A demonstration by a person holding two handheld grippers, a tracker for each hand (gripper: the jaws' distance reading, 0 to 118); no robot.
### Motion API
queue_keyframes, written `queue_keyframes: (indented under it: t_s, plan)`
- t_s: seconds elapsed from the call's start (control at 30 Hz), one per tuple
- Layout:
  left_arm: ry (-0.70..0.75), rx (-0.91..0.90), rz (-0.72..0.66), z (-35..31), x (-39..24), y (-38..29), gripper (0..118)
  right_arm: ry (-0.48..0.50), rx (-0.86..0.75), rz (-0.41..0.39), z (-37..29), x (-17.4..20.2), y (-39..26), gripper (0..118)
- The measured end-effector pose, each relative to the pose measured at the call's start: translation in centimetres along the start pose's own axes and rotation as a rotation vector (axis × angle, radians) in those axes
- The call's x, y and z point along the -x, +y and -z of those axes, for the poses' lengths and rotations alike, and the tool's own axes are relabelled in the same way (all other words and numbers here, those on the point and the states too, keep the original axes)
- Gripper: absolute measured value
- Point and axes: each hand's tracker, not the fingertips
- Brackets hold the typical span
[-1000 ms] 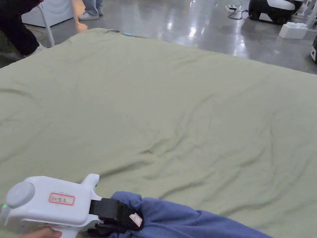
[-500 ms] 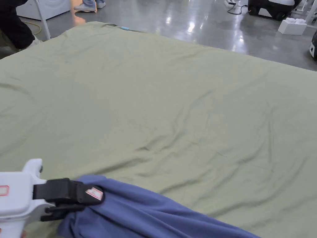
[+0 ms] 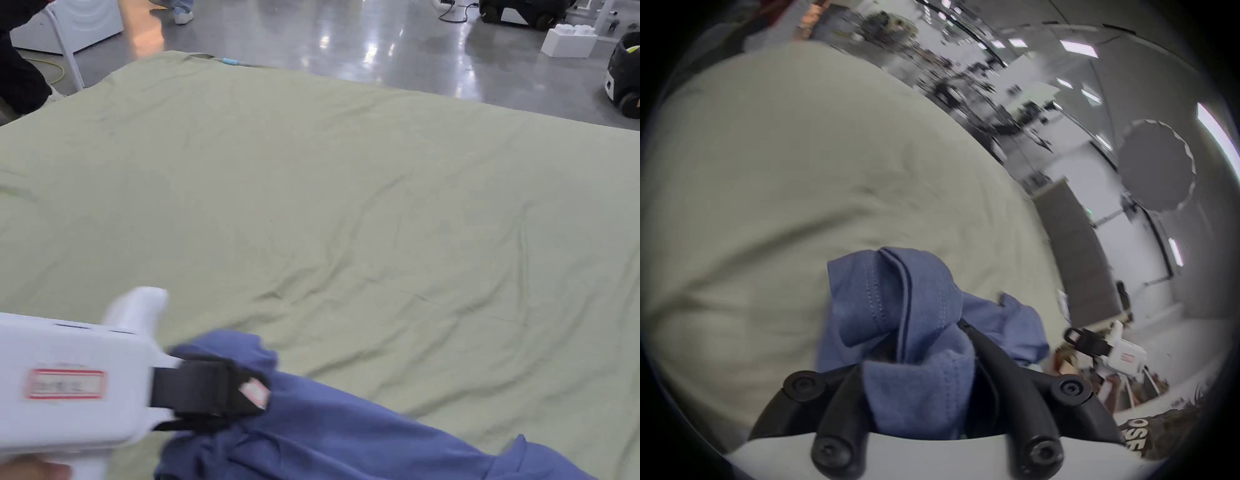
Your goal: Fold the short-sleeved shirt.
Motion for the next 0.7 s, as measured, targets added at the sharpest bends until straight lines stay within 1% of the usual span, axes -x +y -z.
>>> queue_keyframes:
  t_s: [0.03, 0.07, 0.17, 0.23, 0.27, 0.3, 0.33, 0.37, 0.4, 0.43, 0.5, 0.53, 0.57, 0.6, 0.63, 0.67, 0.7]
  plan:
    - [-0.029, 0.036, 0.011, 2.0, -0.8, -0.3, 11, 0.001, 0.0, 0.002, 0.0, -0.1, -0.1, 3]
    - [-0.023, 0.068, 0.035, 4.0, -1.4, -0.6, 11, -0.001, -0.001, 0.008, 0.0, -0.2, -0.2, 3]
    - [0.055, 0.179, 0.111, 9.1, -3.3, -1.8, 11, 0.007, -0.002, 0.033, -0.1, -0.8, -0.4, 3]
    - [0.084, 0.214, 0.144, 11.0, -4.3, -2.5, 11, 0.009, -0.005, 0.039, -0.1, -1.1, -0.5, 3]
    - [0.072, 0.21, 0.142, 11.6, -4.9, -2.8, 12, 0.01, -0.004, 0.04, -0.1, -1.2, -0.6, 3]
    - [0.051, 0.21, 0.144, 11.7, -5.2, -2.9, 15, 0.01, -0.004, 0.041, 0.0, -1.2, -0.6, 3]
    - [-0.025, 0.205, 0.131, 11.5, -5.5, -2.8, 23, 0.011, -0.001, 0.041, 0.2, -1.3, -0.6, 3]
    - [-0.099, 0.207, 0.099, 11.4, -5.8, -2.8, 37, 0.014, 0.002, 0.043, 0.4, -1.4, -0.6, 3]
    - [-0.17, 0.214, 0.059, 11.1, -5.9, -2.7, 67, 0.018, 0.006, 0.044, 0.6, -1.4, -0.6, 3]
    - [-0.24, 0.229, 0.022, 10.7, -6.1, -2.5, 85, 0.024, 0.008, 0.044, 0.7, -1.4, -0.6, 3]
    - [-0.339, 0.25, -0.037, 9.7, -6.1, -2.0, 87, 0.036, 0.014, 0.042, 0.9, -1.3, -0.6, 3]
    - [-0.335, 0.246, -0.044, 8.9, -5.9, -1.8, 87, 0.041, 0.015, 0.04, 1.0, -1.3, -0.6, 3]
    - [-0.312, 0.232, -0.034, 8.1, -5.8, -1.6, 85, 0.045, 0.017, 0.038, 1.0, -1.3, -0.6, 3]
    - [-0.267, 0.191, -0.013, 7.3, -5.6, -1.4, 77, 0.048, 0.019, 0.038, 1.1, -1.3, -0.6, 3]
    - [-0.206, 0.149, 0.02, 6.4, -5.3, -1.3, 51, 0.05, 0.021, 0.038, 1.2, -1.4, -0.7, 3]
    - [-0.127, 0.123, 0.061, 5.6, -4.9, -1.2, 3, 0.051, 0.023, 0.039, 1.3, -1.4, -0.7, 3]
    - [-0.065, 0.102, 0.074, 5.3, -4.7, -1.3, 0, 0.051, 0.025, 0.041, 1.4, -1.5, -0.8, 3]
